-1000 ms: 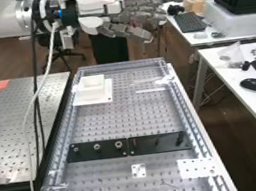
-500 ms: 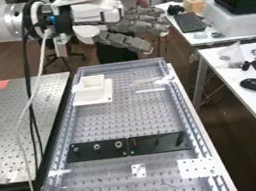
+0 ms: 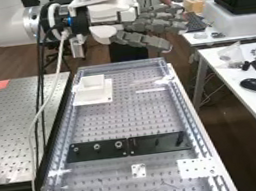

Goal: Grab the chopstick and place it in the clear container

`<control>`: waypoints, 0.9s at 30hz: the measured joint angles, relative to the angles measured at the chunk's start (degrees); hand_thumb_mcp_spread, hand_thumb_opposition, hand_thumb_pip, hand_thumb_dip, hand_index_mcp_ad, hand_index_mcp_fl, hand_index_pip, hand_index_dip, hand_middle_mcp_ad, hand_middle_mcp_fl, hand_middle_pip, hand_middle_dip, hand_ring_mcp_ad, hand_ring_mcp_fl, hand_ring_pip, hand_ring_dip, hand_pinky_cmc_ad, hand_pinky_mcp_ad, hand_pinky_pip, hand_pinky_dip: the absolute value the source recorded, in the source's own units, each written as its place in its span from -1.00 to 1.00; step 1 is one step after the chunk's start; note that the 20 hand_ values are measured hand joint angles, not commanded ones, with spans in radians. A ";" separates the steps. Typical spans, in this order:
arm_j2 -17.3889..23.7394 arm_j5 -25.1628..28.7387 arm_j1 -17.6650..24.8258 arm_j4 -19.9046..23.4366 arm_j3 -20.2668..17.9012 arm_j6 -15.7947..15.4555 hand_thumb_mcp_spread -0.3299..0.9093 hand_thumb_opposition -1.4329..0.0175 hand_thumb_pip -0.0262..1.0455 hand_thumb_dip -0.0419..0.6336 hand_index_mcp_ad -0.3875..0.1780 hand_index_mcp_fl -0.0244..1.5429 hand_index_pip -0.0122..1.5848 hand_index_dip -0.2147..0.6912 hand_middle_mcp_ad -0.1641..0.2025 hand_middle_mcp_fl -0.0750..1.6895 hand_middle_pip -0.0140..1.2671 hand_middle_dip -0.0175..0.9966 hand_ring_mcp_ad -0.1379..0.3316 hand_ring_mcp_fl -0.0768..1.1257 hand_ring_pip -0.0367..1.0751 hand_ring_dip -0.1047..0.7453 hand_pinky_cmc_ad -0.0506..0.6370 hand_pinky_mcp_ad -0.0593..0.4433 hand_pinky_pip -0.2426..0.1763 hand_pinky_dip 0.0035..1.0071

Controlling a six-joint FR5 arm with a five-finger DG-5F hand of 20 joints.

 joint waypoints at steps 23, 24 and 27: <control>-2.71 7.55 0.70 -1.82 3.24 3.07 -0.32 -0.16 0.05 -0.84 -0.06 -0.97 -0.91 -0.29 0.23 -0.93 -0.76 -0.74 0.49 -0.91 -0.76 -0.68 0.63 0.49 -0.43 -0.66; -2.73 7.62 0.71 -1.76 3.24 3.04 -0.32 -0.16 0.05 -0.84 -0.06 -0.97 -0.91 -0.29 0.23 -0.93 -0.76 -0.74 0.49 -0.91 -0.76 -0.68 0.63 0.49 -0.43 -0.66; -2.78 7.77 0.75 -1.72 3.34 2.82 -0.31 -0.18 0.05 -0.84 -0.06 -0.97 -0.91 -0.30 0.23 -0.93 -0.76 -0.74 0.49 -0.90 -0.76 -0.68 0.63 0.49 -0.43 -0.66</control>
